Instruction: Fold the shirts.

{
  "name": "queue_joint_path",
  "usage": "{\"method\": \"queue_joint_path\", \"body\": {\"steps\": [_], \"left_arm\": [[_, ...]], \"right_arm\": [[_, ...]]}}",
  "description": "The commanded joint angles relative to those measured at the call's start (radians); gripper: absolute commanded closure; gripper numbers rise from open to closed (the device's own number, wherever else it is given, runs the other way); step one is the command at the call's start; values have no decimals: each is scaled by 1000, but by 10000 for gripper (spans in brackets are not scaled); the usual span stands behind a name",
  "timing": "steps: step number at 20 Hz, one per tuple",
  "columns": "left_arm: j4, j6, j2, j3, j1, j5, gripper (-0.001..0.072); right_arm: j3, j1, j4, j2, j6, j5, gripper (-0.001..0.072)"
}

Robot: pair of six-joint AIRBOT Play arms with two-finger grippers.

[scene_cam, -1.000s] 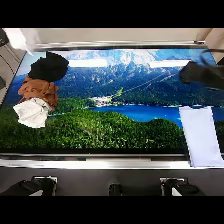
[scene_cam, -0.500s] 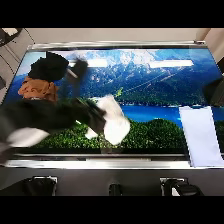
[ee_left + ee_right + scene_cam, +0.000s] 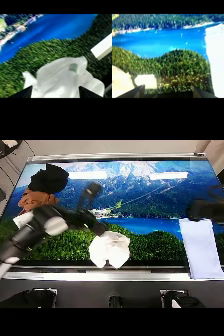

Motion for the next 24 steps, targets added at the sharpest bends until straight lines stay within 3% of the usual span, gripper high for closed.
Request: {"method": "queue_joint_path", "body": {"steps": [1,4,7,9,15,16,18,20,22,23,24], "left_arm": [[-7,101,8,71,211,-277,-8],[-183,105,29,-177,404,-403,-9],[-486,184,111,-525,469,-290,-9],[-608,186,162,-692,434,-163,-9],[-702,111,172,-848,423,128,-6],[-744,107,166,-848,418,175,47],[-760,95,143,-848,388,254,54],[-761,72,104,-848,359,324,107],[-756,78,52,-848,344,337,127],[-749,77,31,-848,346,344,207],[-753,77,14,-848,346,361,209]], "right_arm": [[-50,1,146,-114,-56,18,27],[-239,1,310,-144,-86,-16,27],[-454,1,435,-144,-133,-31,27],[-572,1,500,-144,-180,-39,25],[-748,1,529,-144,-195,-87,26],[-752,1,529,-144,-198,-95,26],[-752,1,535,-144,-197,-126,27],[-752,1,544,-144,-197,-158,27],[-752,1,559,-144,-196,-164,27],[-752,1,566,-144,-196,-162,27],[-752,1,573,-144,-196,-162,27]]}}
